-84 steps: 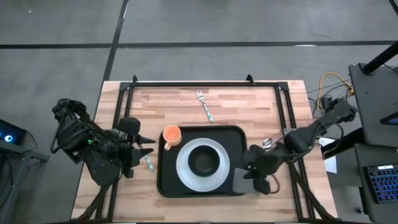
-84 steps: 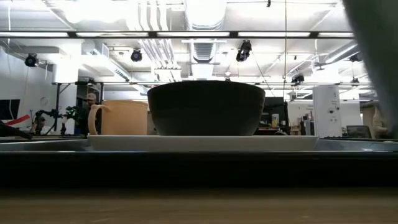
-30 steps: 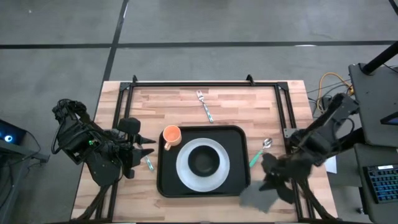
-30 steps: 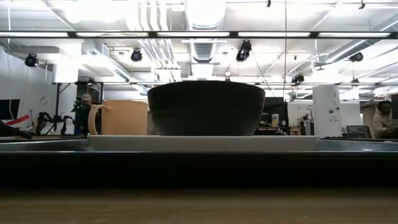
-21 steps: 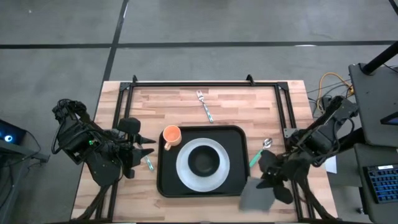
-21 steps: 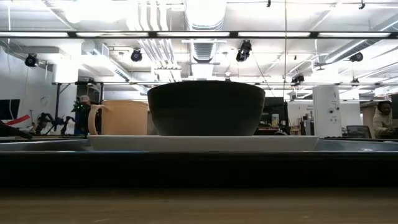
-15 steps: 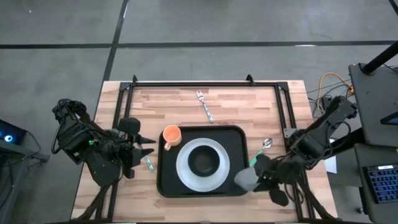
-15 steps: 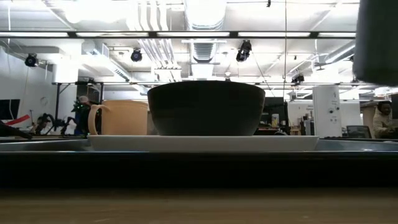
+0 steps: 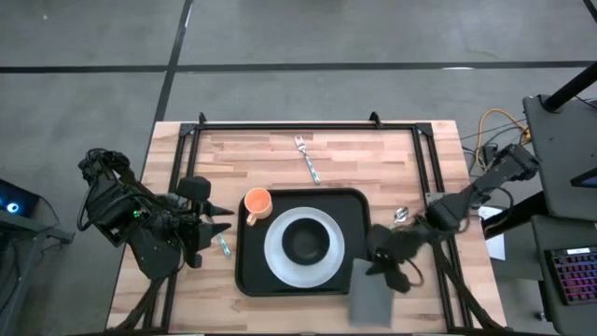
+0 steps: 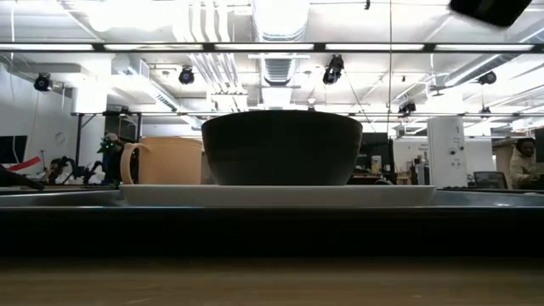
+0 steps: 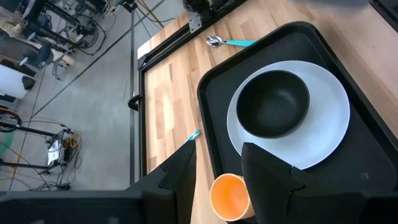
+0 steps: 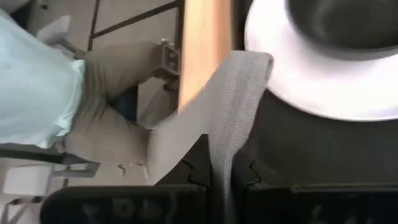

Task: Set up tray
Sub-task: Put the gray napkin to the right of the white plate on the black tray

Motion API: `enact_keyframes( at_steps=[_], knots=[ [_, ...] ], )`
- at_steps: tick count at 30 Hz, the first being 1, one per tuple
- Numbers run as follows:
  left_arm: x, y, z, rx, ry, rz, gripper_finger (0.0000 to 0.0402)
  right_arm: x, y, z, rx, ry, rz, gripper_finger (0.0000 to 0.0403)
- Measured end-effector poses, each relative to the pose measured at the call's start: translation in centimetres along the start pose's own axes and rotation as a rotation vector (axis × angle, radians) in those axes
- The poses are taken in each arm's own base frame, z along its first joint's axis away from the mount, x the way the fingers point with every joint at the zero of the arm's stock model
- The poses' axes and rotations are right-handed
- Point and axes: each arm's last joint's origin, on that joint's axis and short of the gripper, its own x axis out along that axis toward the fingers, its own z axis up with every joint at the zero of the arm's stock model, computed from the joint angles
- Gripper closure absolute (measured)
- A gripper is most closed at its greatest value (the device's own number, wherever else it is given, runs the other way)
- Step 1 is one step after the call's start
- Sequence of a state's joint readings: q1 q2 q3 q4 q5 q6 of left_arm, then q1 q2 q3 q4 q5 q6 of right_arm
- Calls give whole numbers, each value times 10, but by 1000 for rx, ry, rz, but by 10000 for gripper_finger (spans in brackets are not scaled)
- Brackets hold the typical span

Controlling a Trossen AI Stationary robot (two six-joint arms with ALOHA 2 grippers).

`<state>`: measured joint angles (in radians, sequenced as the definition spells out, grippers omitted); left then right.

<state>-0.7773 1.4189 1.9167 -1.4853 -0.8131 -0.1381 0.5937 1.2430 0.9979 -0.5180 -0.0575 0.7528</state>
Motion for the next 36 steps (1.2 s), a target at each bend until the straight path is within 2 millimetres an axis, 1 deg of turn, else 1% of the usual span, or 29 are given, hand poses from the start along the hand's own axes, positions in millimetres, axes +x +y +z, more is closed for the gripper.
enact_keyframes(
  at_steps=[5, 9, 13, 19, 23, 28, 36],
  knots=[
    [0, 0, 0, -19, 0, 0, 291, 15, -38, 8, 5, 1, 68, 395],
    [0, 0, 0, -21, 0, 0, 291, 17, -60, 13, 9, 12, 74, 395],
    [0, 0, 0, -22, 0, 0, 291, 14, -71, 17, -21, 21, 80, 395],
    [0, 0, 0, -62, 0, 0, 291, 6, -90, 20, -55, 41, 10, 395],
    [1, -1, 0, -60, 5, -4, 291, 5, -106, 20, -76, 61, -42, 395],
    [2, -2, -1, -53, 9, -7, 291, 5, -129, 18, -81, 55, -118, 395],
    [3, -3, -1, -46, 12, -7, 291, 7, -160, 8, -55, 101, -231, 395]
  ],
)
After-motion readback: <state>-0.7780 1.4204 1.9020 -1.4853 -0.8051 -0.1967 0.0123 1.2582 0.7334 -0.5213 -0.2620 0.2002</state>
